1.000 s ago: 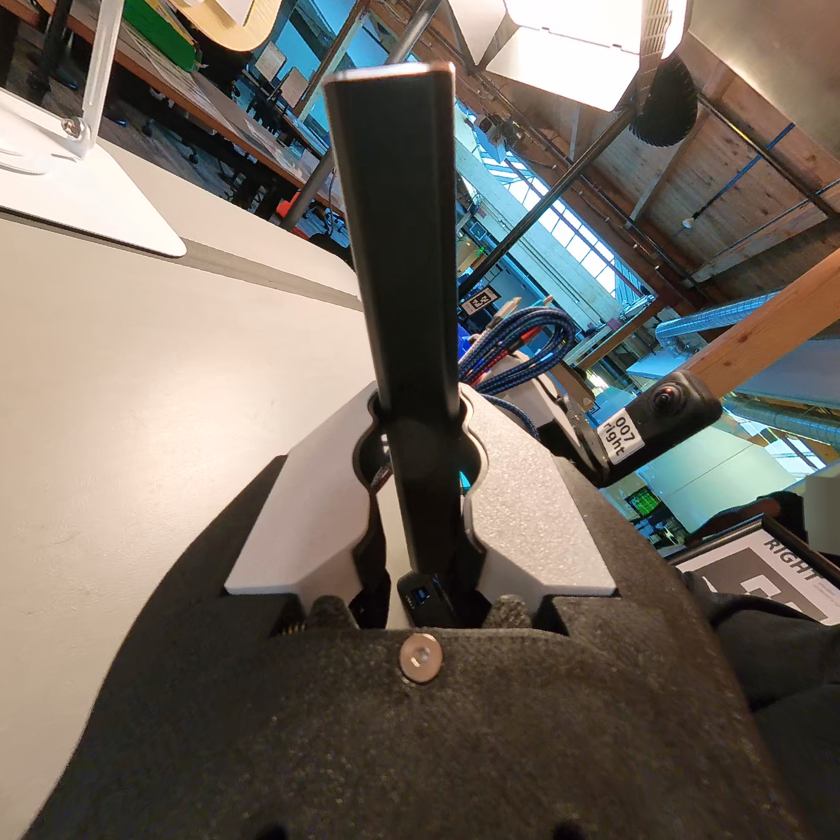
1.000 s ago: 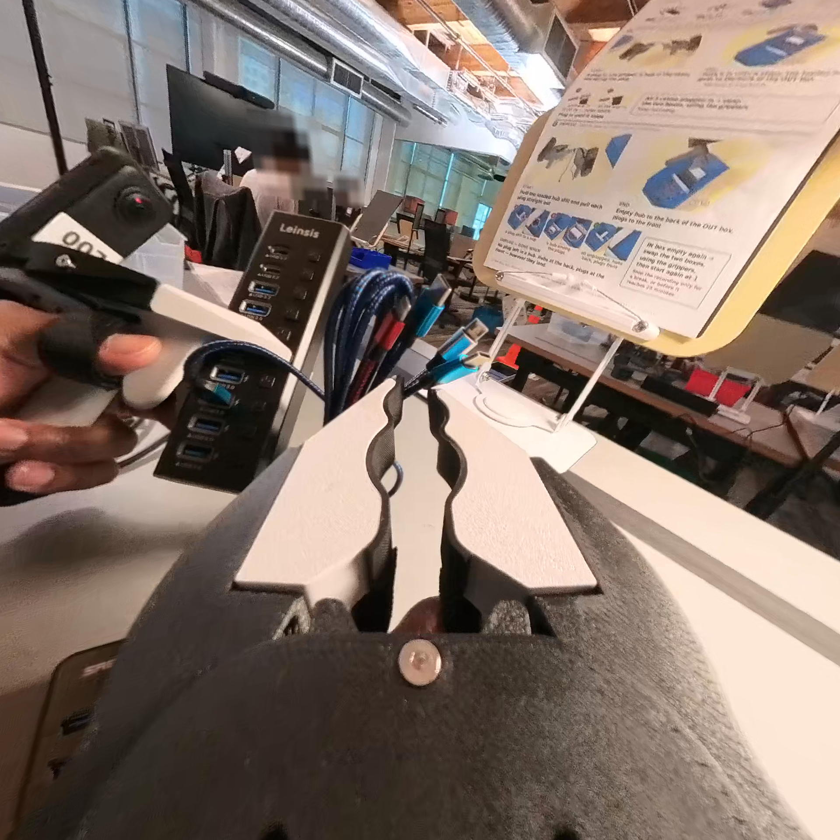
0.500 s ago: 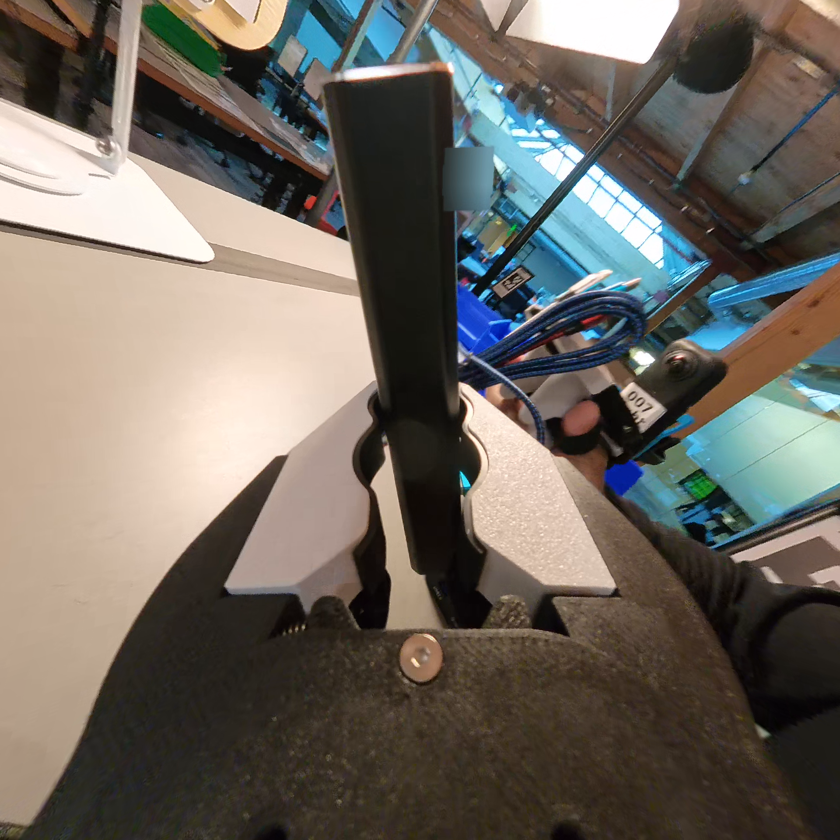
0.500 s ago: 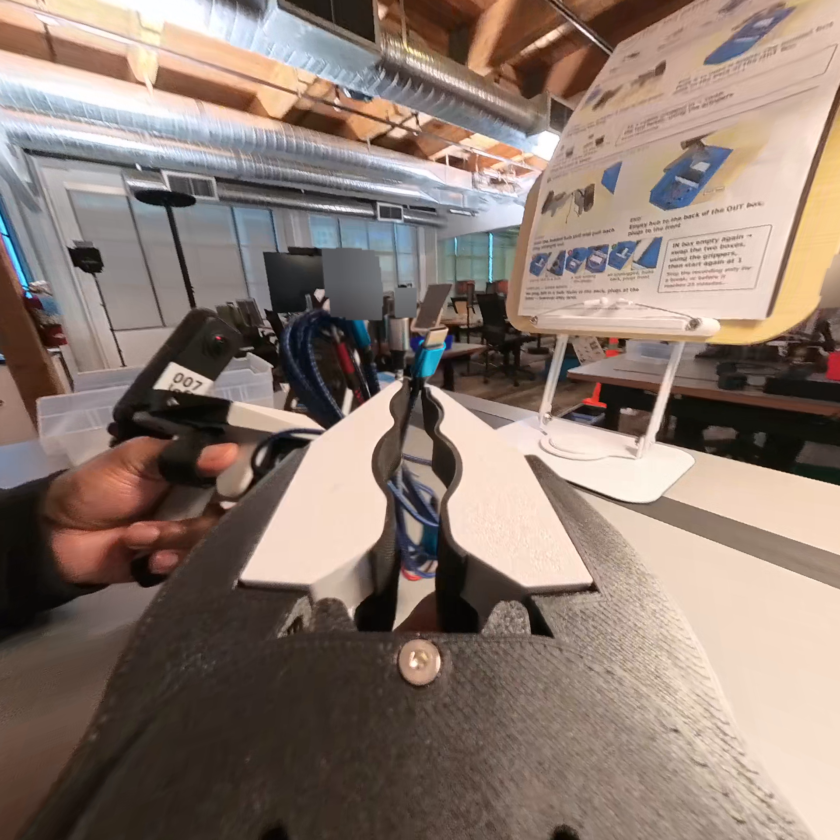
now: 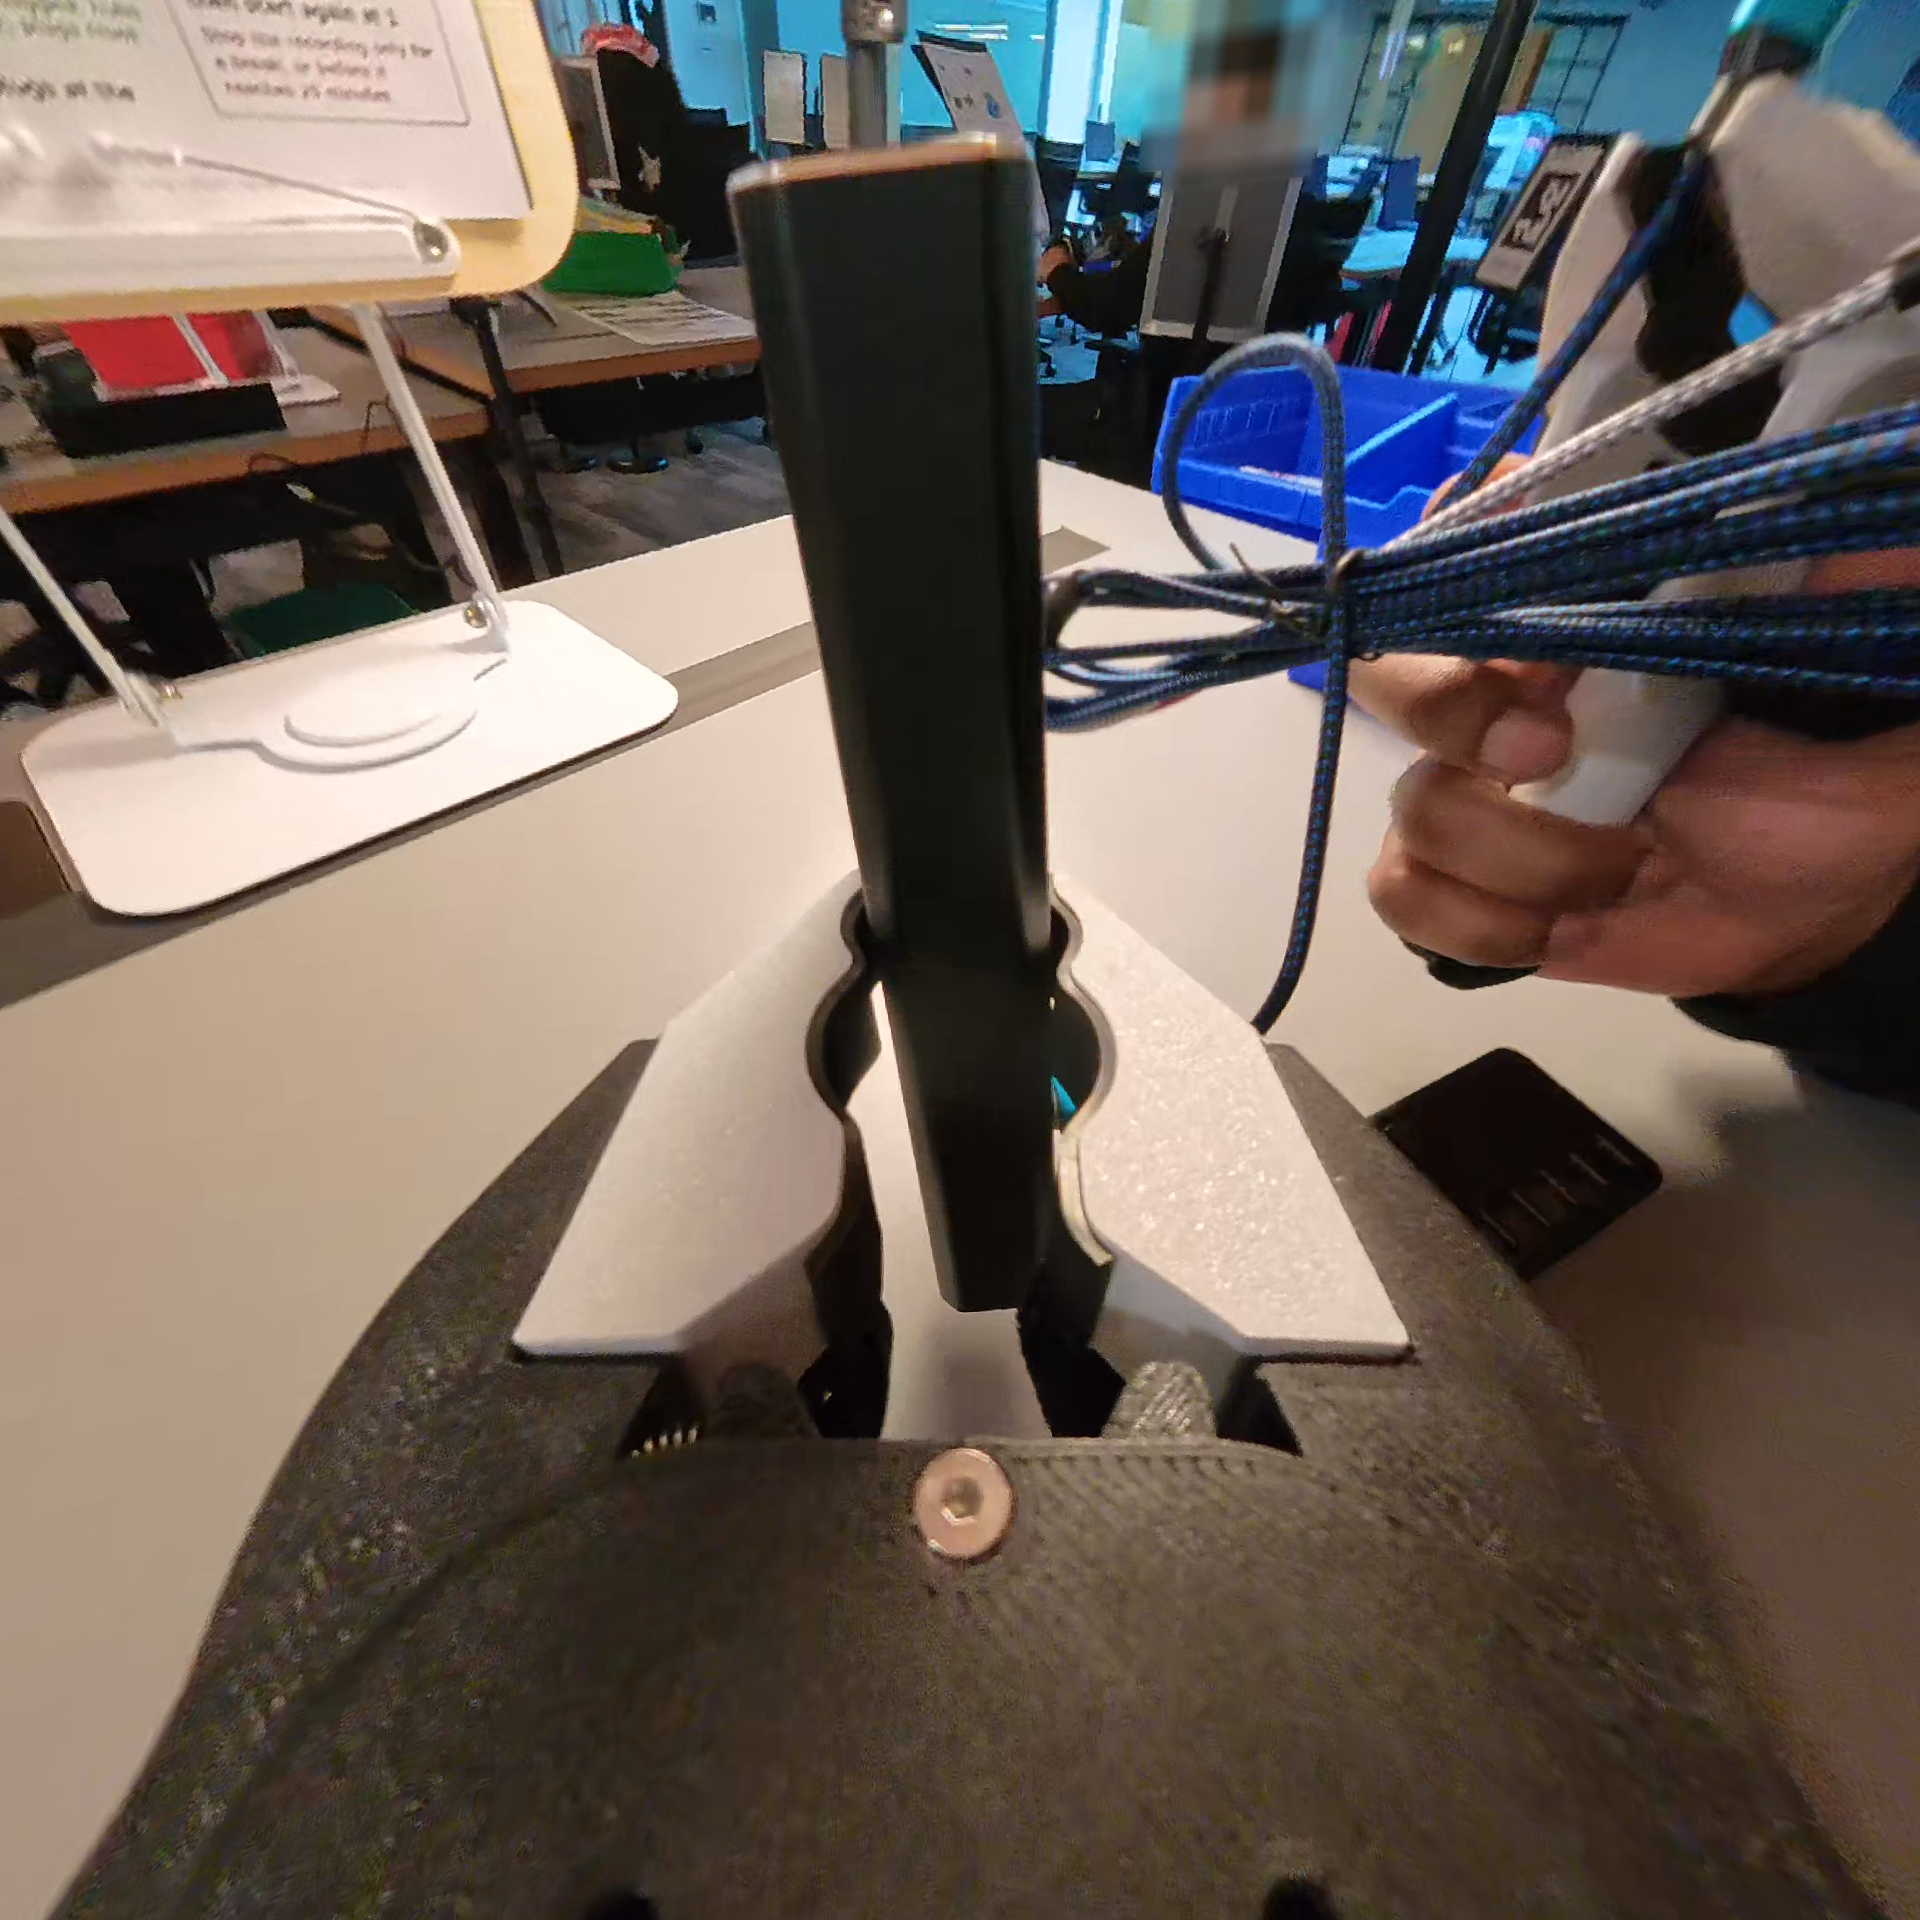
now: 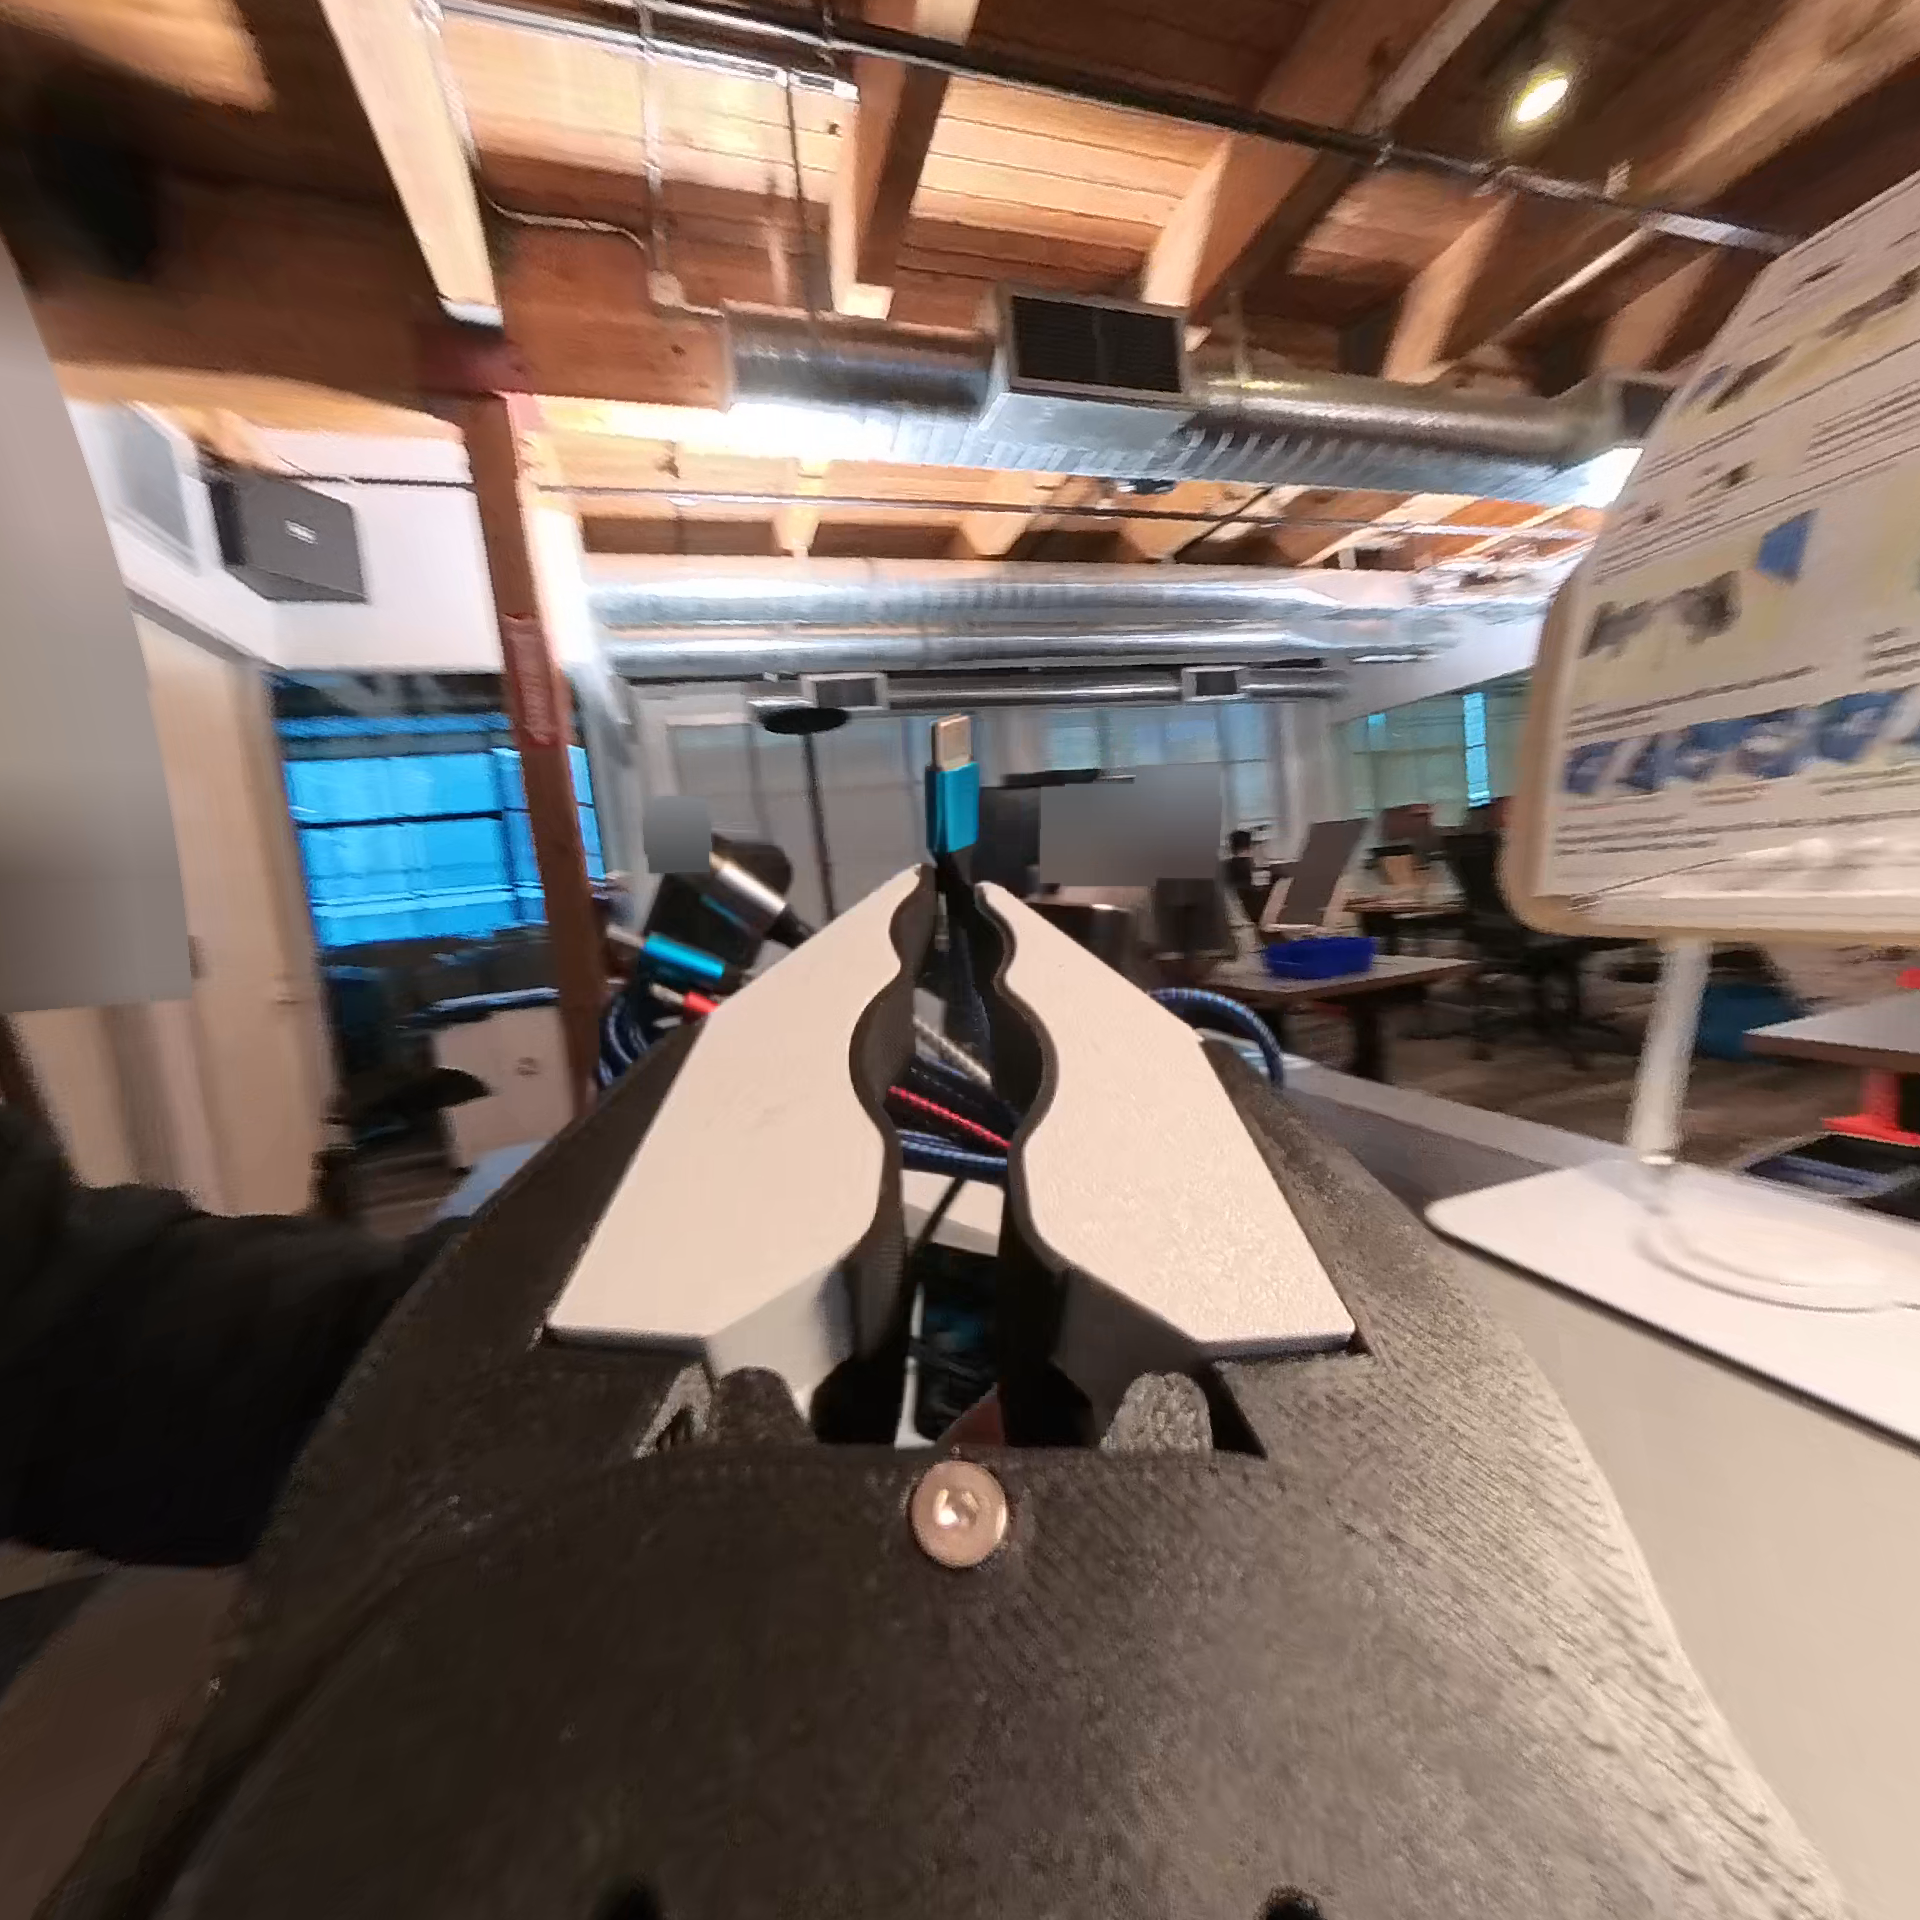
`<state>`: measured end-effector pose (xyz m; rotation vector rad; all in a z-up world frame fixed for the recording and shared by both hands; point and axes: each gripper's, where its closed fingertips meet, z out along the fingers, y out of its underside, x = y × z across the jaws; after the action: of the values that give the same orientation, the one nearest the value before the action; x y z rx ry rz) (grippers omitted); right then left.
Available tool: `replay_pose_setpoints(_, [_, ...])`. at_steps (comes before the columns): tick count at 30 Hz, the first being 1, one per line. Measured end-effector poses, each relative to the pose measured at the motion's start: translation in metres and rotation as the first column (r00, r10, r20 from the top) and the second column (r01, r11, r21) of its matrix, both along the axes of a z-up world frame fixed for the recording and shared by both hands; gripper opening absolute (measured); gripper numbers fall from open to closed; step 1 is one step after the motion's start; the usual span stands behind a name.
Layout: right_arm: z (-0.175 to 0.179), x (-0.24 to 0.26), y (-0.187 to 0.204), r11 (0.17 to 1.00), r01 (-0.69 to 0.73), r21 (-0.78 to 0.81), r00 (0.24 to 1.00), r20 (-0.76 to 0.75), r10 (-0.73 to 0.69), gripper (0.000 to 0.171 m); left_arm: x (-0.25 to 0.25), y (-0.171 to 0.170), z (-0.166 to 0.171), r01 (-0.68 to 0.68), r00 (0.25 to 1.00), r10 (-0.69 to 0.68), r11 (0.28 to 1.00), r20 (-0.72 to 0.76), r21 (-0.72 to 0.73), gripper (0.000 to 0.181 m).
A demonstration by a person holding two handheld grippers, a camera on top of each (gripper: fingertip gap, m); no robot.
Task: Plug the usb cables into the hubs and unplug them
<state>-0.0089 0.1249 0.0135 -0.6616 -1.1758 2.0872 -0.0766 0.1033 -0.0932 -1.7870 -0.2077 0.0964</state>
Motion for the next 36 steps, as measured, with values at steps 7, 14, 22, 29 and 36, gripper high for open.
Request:
replay_pose_setpoints(7, [-0.014,-0.006,-0.024,0.949,-0.296,-0.109,0.908,0.276,0.315,0.004,0.007,0.003,-0.002,0.014,0.995,-0.016,1.000,-0.096,-0.024,0.029])
replay_pose_setpoints(14, [-0.057,-0.028,-0.022,0.979,-0.164,0.119,0.819,0.570,0.068,0.003,0.011,0.007,-0.009,0.022,0.983,-0.032,0.998,-0.179,-0.061,0.029])
replay_pose_setpoints(22, [-0.097,-0.042,-0.005,0.678,0.085,0.731,0.774,0.380,-0.507,0.001,0.002,0.005,-0.014,-0.047,0.984,0.029,0.994,-0.174,-0.096,0.029])
replay_pose_setpoints(29, [-0.111,-0.046,-0.012,0.441,0.132,0.888,0.759,0.195,-0.621,0.002,-0.004,0.003,-0.020,-0.089,0.977,0.059,0.986,-0.207,-0.138,0.029])
replay_pose_setpoints(36, [-0.120,-0.048,-0.009,0.223,0.142,0.965,0.728,0.051,-0.684,0.001,-0.008,0.002,-0.029,-0.169,0.944,0.094,0.961,-0.317,-0.220,0.029])
